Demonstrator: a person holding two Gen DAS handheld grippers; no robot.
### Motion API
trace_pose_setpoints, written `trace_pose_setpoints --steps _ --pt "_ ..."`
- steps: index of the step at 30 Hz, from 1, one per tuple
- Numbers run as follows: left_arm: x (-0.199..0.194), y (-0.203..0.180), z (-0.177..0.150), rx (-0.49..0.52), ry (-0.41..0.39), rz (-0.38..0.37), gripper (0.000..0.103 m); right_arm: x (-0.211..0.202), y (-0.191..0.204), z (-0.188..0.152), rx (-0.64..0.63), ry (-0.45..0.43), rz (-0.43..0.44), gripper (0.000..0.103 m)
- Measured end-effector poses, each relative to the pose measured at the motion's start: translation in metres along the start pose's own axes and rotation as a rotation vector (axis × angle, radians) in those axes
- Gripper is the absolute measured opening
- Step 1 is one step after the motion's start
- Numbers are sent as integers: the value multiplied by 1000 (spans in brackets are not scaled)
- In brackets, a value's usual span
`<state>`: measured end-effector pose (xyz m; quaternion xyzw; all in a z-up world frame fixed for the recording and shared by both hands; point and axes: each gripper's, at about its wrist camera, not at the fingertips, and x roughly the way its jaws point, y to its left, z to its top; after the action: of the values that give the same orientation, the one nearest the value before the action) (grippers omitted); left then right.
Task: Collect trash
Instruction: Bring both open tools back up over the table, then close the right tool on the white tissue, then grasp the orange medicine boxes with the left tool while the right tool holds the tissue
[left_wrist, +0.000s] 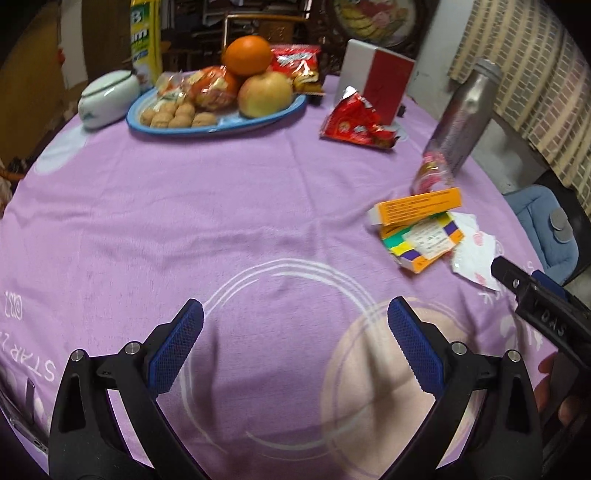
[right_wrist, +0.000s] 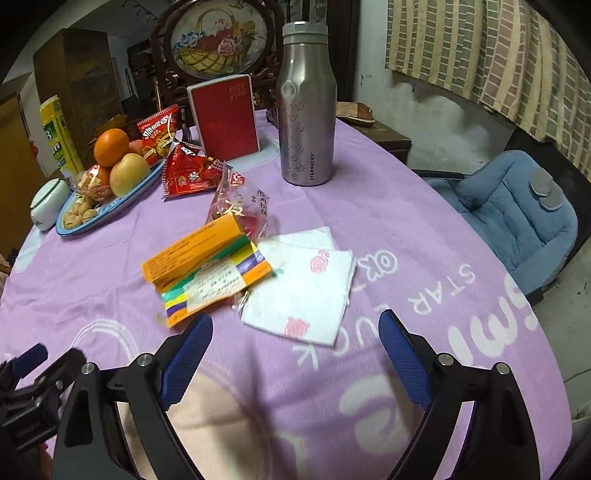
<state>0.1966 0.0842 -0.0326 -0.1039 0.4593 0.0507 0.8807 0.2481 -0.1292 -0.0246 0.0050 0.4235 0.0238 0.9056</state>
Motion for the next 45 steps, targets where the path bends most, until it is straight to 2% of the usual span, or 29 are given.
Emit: trace_pose_setpoints --steps 6,9,17,19,20,21,23,25,27,32,36,40,42,45 --pt "10 14 0 -52 21 27 96 18 -5 10 9 13 25 90" --pt "18 18 -1 -72 55 28 96 32 -1 12 -25 40 -3 89" --pt "28 17 -3 -65 86 33 97 67 -3 12 -5 128 -13 79" --pt "28 14 -4 -53 88 35 97 67 -2 11 -15 106 -15 71" --pt "29 12 -4 -46 90 36 97 65 -2 11 -17 99 -10 55" --pt "29 11 -5 -39 91 37 97 63 -2 11 -16 91 -11 34" --pt "29 9 -6 -30 91 39 97 58 -4 11 -6 94 10 8" --pt "29 8 -6 -22 89 39 97 53 -8 10 11 93 34 7" --pt "27 6 -7 -14 85 40 97 41 -13 7 32 60 41 7" --pt "25 2 -9 6 69 51 97 -1 -33 -2 131 -45 121 7" --pt "20 -4 -12 15 58 51 97 -18 -42 -10 135 -135 112 7" --pt "9 -17 -2 15 36 34 96 -12 -50 -18 140 -116 150 7" --pt "3 -34 11 60 11 35 96 -16 -55 -20 148 -125 182 7" --pt "12 -63 33 141 15 21 96 -20 -58 -22 139 -152 188 7"
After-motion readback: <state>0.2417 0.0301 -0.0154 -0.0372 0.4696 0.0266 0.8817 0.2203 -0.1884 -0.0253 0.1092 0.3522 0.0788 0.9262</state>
